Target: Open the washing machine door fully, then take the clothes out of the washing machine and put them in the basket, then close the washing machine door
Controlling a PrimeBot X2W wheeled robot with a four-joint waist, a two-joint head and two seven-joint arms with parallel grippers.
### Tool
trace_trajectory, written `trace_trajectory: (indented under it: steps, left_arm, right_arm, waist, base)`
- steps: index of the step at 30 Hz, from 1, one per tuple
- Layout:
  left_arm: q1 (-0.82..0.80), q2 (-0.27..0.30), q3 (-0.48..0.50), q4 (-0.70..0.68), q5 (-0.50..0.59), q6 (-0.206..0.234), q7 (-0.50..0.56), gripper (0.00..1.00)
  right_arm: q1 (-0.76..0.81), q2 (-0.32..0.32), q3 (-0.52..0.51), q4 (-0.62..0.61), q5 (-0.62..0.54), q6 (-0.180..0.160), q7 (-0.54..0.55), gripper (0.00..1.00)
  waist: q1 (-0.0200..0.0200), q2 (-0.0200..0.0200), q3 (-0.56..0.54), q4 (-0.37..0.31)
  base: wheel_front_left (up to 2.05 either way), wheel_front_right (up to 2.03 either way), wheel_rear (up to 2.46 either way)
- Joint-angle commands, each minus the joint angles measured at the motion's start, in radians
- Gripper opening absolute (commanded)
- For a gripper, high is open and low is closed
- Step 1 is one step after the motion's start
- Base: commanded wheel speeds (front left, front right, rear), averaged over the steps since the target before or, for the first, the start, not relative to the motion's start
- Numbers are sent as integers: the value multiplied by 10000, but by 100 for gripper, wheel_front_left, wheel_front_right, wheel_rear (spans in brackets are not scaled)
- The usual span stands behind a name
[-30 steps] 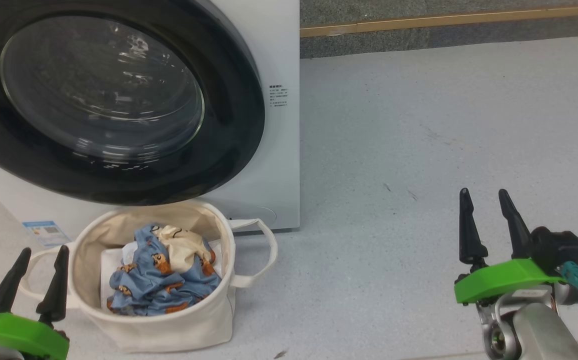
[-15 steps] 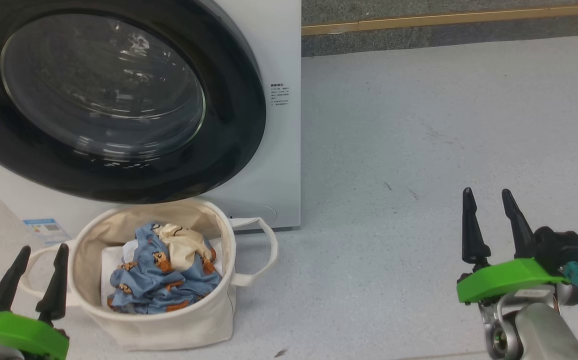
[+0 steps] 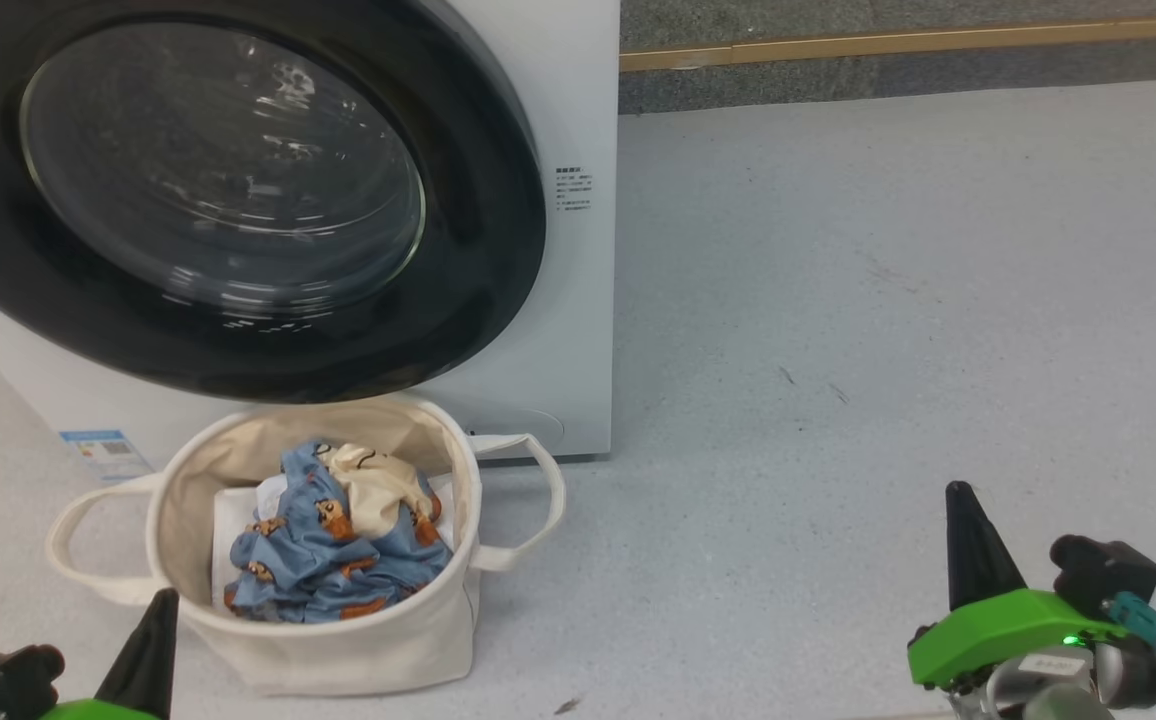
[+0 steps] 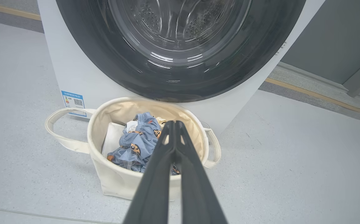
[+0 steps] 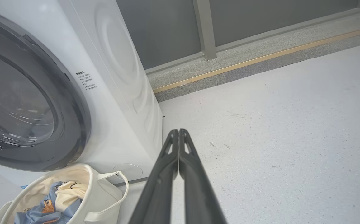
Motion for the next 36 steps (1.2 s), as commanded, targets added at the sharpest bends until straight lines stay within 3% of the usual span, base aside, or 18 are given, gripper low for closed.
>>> trace_trajectory:
  steps: [1,36]
  left_arm:
    - [-447,184,272,-318,-145,-5,55,0]
    - [-303,-947,1164,-950,-2793,-25,1052,0]
  right_arm:
    - [-455,-40,-97,-363,194,0,36,0]
    - [-253,108,-640,-617,3858,-1,1014,0]
  waist:
    - [-2,-1,8,14]
    - [-6,-1,19,653]
  base:
    - [0,0,0]
    - [0,0,0]
